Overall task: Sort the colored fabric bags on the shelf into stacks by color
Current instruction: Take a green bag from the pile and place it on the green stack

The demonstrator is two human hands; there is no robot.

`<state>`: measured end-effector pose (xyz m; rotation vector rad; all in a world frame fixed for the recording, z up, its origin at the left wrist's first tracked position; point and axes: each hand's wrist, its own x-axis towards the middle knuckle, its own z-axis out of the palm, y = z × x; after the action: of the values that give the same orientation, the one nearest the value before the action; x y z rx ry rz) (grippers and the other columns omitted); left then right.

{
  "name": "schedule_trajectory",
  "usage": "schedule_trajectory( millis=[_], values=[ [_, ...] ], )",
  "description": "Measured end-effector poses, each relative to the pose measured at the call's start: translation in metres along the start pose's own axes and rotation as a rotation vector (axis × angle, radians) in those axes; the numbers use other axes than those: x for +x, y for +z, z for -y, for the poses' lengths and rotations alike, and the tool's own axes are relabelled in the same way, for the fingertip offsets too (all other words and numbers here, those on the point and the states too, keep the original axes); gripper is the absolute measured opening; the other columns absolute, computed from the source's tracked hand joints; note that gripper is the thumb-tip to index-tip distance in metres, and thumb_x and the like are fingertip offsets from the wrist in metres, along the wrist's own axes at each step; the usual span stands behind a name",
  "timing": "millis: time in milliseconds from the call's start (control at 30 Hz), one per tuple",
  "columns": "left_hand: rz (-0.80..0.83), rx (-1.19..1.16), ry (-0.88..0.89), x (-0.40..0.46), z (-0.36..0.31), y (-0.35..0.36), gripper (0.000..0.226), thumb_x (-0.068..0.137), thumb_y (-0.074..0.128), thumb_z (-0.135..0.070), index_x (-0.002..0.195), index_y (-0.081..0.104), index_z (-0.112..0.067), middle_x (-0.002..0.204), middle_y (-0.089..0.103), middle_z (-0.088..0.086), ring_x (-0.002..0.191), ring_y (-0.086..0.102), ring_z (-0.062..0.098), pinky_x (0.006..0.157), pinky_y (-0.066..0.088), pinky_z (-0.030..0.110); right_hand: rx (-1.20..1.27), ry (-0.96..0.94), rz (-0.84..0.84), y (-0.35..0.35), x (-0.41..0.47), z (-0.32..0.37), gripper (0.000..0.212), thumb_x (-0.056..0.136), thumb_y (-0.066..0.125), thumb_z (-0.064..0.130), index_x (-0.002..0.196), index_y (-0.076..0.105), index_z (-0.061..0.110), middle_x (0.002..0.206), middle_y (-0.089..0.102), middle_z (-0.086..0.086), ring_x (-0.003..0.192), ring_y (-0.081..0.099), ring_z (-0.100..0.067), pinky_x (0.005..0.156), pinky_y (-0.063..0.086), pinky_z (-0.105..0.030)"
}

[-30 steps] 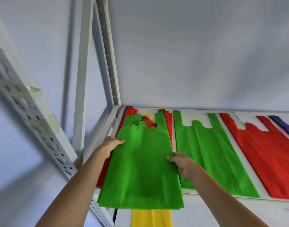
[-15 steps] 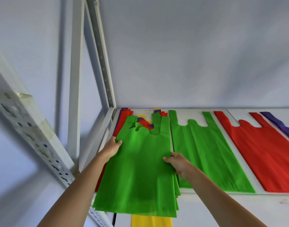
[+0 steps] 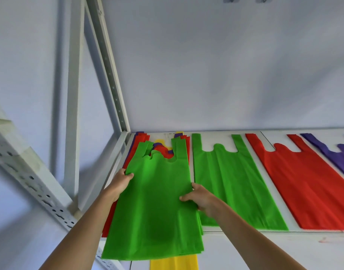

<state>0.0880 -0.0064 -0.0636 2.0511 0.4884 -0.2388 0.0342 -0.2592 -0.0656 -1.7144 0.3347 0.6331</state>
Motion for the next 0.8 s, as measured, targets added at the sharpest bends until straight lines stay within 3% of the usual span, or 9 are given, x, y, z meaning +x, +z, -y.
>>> schedule_trajectory(
  millis=[67, 133, 300, 367, 467, 533, 633, 733, 800],
  values=[
    [-0.033, -0.010, 0.002, -0.002, -0.005, -0.001, 0.046, 0.099, 0.047, -0.022, 0.142, 0.037, -0.006, 0.139, 0.048, 0.013, 0.125, 0.049, 0.031, 0.101, 0.039, 0.038, -0.030, -0.021, -0.011, -0.006, -0.002, -0.002, 0.057, 0.083, 0.068, 0.007, 0.135, 0.044, 0.005, 0.123, 0.063, -0.011, 0.096, 0.064, -0.020, 0.080, 0.053, -0.030],
    [-0.060, -0.077, 0.017, -0.002, -0.012, -0.003, 0.040, 0.098, 0.051, -0.021, 0.135, 0.044, -0.007, 0.132, 0.055, 0.014, 0.115, 0.056, 0.031, 0.102, 0.044, 0.043, 0.007, -0.063, -0.058, -0.014, -0.001, -0.002, 0.040, 0.084, 0.067, 0.011, 0.122, 0.056, 0.001, 0.118, 0.067, -0.014, 0.091, 0.066, -0.021, 0.081, 0.056, -0.030],
    [-0.074, -0.209, 0.024, -0.007, -0.035, -0.003, 0.036, 0.097, 0.052, -0.015, 0.132, 0.049, -0.005, 0.124, 0.059, 0.013, 0.103, 0.059, 0.029, 0.096, 0.047, 0.041, 0.060, -0.112, -0.067, -0.034, -0.009, 0.005, 0.023, 0.087, 0.064, 0.026, 0.101, 0.062, 0.008, 0.100, 0.071, -0.008, 0.075, 0.063, -0.013, 0.066, 0.049, -0.022],
    [-0.076, -0.219, 0.030, -0.010, -0.040, -0.001, 0.038, 0.097, 0.052, -0.013, 0.134, 0.048, -0.005, 0.123, 0.059, 0.013, 0.100, 0.059, 0.028, 0.093, 0.048, 0.040, 0.042, -0.086, 0.020, -0.041, -0.015, 0.007, 0.022, 0.088, 0.063, 0.025, 0.105, 0.057, 0.013, 0.092, 0.066, -0.001, 0.078, 0.061, -0.011, 0.063, 0.047, -0.023],
    [-0.072, -0.219, 0.049, -0.014, -0.049, 0.001, 0.036, 0.096, 0.054, -0.012, 0.131, 0.050, -0.004, 0.120, 0.061, 0.014, 0.097, 0.059, 0.026, 0.087, 0.048, 0.037, 0.159, -0.052, 0.127, -0.051, -0.017, 0.007, 0.046, 0.086, 0.062, 0.005, 0.130, 0.047, 0.006, 0.098, 0.066, -0.006, 0.086, 0.065, -0.018, 0.064, 0.054, -0.028],
    [-0.060, -0.234, 0.069, -0.016, -0.060, 0.002, 0.032, 0.096, 0.054, -0.011, 0.128, 0.053, -0.006, 0.118, 0.063, 0.013, 0.094, 0.061, 0.026, 0.085, 0.050, 0.037, 0.248, -0.057, 0.175, -0.060, -0.020, 0.011, 0.040, 0.087, 0.059, -0.002, 0.125, 0.050, 0.002, 0.099, 0.067, -0.009, 0.086, 0.066, -0.020, 0.066, 0.055, -0.030],
    [-0.038, -0.309, 0.103, -0.021, -0.090, 0.003, 0.023, 0.096, 0.053, -0.008, 0.118, 0.056, -0.013, 0.099, 0.066, 0.012, 0.071, 0.064, 0.021, 0.069, 0.052, 0.030, 0.379, -0.114, 0.226, -0.085, -0.024, 0.027, 0.023, 0.087, 0.054, -0.008, 0.106, 0.058, 0.004, 0.099, 0.068, -0.012, 0.086, 0.066, -0.023, 0.075, 0.056, -0.036],
    [0.004, -0.361, 0.141, -0.020, -0.130, 0.007, 0.012, 0.096, 0.053, -0.007, 0.101, 0.061, -0.013, 0.061, 0.071, 0.000, 0.045, 0.066, 0.009, 0.049, 0.054, 0.021, 0.414, -0.164, 0.215, -0.117, -0.030, 0.050, 0.022, 0.087, 0.051, -0.010, 0.094, 0.060, 0.009, 0.084, 0.073, -0.009, 0.070, 0.071, -0.020, 0.064, 0.060, -0.033],
    [0.053, -0.408, 0.177, -0.020, -0.166, 0.014, 0.012, 0.095, 0.054, -0.007, 0.089, 0.063, -0.014, 0.051, 0.069, -0.004, 0.042, 0.065, 0.006, 0.044, 0.054, 0.019, 0.395, -0.206, 0.207, -0.143, -0.033, 0.071, 0.024, 0.087, 0.047, -0.011, 0.095, 0.061, 0.007, 0.074, 0.075, -0.006, 0.062, 0.072, -0.018, 0.061, 0.061, -0.033]
  ],
)
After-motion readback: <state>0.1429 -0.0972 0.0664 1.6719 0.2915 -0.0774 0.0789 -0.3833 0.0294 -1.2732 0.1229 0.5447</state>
